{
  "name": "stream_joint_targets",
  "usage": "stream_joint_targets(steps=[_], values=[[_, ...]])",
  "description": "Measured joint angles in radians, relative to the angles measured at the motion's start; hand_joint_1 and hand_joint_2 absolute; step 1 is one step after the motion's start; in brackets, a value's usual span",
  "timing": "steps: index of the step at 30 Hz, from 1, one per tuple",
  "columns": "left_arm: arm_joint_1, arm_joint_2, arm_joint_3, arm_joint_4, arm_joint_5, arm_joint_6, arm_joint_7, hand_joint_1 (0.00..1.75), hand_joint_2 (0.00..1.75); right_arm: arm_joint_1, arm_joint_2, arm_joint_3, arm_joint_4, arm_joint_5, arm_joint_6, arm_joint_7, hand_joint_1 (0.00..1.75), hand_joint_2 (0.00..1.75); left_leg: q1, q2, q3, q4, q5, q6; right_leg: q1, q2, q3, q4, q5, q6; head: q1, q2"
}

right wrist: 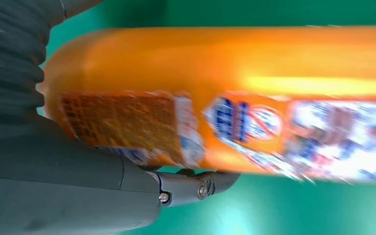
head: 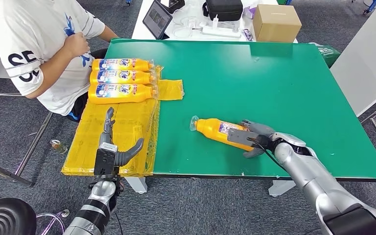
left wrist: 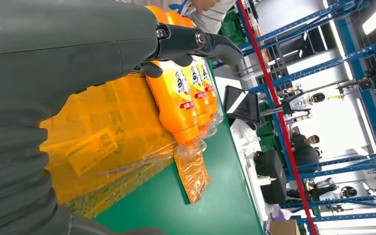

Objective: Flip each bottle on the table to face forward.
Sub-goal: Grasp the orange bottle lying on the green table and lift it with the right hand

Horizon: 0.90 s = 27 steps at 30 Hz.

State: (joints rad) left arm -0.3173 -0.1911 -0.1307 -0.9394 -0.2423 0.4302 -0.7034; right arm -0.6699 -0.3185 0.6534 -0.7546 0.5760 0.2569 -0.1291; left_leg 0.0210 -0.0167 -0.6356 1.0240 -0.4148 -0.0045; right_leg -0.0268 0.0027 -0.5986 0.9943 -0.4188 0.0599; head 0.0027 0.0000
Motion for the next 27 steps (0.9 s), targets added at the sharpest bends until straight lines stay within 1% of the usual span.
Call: stream_joint_targets(steps=[4, 7, 8, 9, 11, 12, 13, 22, 24, 25, 27], values=[[0.0, -0.002, 0.0, 0.008, 0.0, -0.002, 0.0, 0.0, 1.75, 0.0, -0.013, 0.029, 0.001, -0.001, 0.002, 0.011, 0.24, 1.75, 0.0, 0.001, 0.001, 0.0, 0.0, 0.0, 0.0, 0.0, 0.0, 0.0, 0.0, 0.0, 0.0, 0.0], [0.0, -0.005, 0.0, 0.015, -0.001, -0.002, 0.0, 0.0, 1.75, -0.001, -0.014, 0.045, 0.003, -0.002, -0.009, 0.017, 0.26, 1.75, 0.0, 0.001, 0.001, 0.0, 0.0, 0.0, 0.0, 0.0, 0.0, 0.0, 0.0, 0.0, 0.0, 0.0], [0.0, -0.006, 0.0, 0.017, -0.001, -0.002, 0.0, 0.0, 1.75, -0.001, -0.014, 0.049, 0.003, -0.002, -0.011, 0.017, 0.5, 1.75, 0.0, 0.001, 0.001, 0.0, 0.0, 0.0, 0.0, 0.0, 0.0, 0.0, 0.0, 0.0, 0.0, 0.0], [0.0, -0.006, 0.001, 0.019, -0.001, -0.002, 0.0, 0.0, 1.75, -0.001, -0.015, 0.052, 0.004, -0.002, -0.012, 0.018, 0.83, 1.75, 0.0, 0.001, 0.001, 0.0, 0.0, 0.0, 0.0, 0.0, 0.0, 0.0, 0.0, 0.0, 0.0, 0.0], [-0.001, -0.008, 0.001, 0.022, -0.001, -0.002, 0.0, 0.0, 1.75, -0.002, -0.015, 0.056, 0.005, -0.002, -0.012, 0.019, 1.56, 1.75, 0.0, 0.001, 0.001, 0.0, 0.0, 0.0, 0.0, 0.0, 0.0, 0.0, 0.0, 0.0, 0.0, 0.0], [-0.001, -0.008, 0.001, 0.023, -0.001, -0.002, 0.0, 0.0, 1.75, -0.003, -0.015, 0.058, 0.005, -0.002, -0.012, 0.019, 1.7, 1.75, 0.0, 0.001, 0.001, 0.0, 0.0, 0.0, 0.0, 0.0, 0.0, 0.0, 0.0, 0.0, 0.0, 0.0], [-0.001, -0.008, 0.001, 0.024, -0.001, -0.002, 0.0, 0.0, 1.75, -0.004, -0.016, 0.06, 0.006, -0.002, -0.013, 0.019, 1.74, 1.75, 0.0, 0.001, 0.001, 0.0, 0.0, 0.0, 0.0, 0.0, 0.0, 0.0, 0.0, 0.0, 0.0, 0.0], [0.0, -0.008, 0.002, 0.024, 0.002, -0.006, 0.0, 0.0, 1.75, 0.006, -0.014, 0.07, 0.009, -0.013, -0.064, 0.02, 1.75, 1.75, 0.0, 0.001, 0.002, 0.0, 0.0, 0.0, 0.0, 0.0, 0.001, 0.0, 0.0, 0.0, 0.0, 0.0], [0.0, -0.009, 0.003, 0.024, 0.002, -0.01, 0.0, 0.0, 1.75, 0.014, -0.01, 0.069, 0.009, -0.018, -0.108, 0.018, 1.75, 1.75, 0.0, 0.001, 0.002, 0.0, 0.0, 0.0, 0.0, 0.0, 0.001, 0.0, 0.0, 0.0, 0.0, 0.0], [0.001, -0.01, 0.003, 0.024, 0.002, -0.015, 0.0, 0.0, 1.75, 0.022, -0.006, 0.065, 0.007, -0.02, -0.142, 0.015, 1.68, 1.75, 0.0, 0.001, 0.002, 0.0, 0.0, 0.0, 0.0, 0.0, 0.001, 0.0, 0.0, 0.0, 0.0, 0.0], [0.005, -0.014, 0.006, 0.024, 0.005, -0.033, 0.0, 0.0, 1.75, 0.056, 0.012, 0.042, -0.011, -0.018, -0.242, 0.001, 1.57, 1.75, 0.0, 0.001, 0.001, 0.0, 0.0, 0.0, 0.001, 0.0, 0.001, 0.0, 0.0, 0.0, 0.0, 0.0]])
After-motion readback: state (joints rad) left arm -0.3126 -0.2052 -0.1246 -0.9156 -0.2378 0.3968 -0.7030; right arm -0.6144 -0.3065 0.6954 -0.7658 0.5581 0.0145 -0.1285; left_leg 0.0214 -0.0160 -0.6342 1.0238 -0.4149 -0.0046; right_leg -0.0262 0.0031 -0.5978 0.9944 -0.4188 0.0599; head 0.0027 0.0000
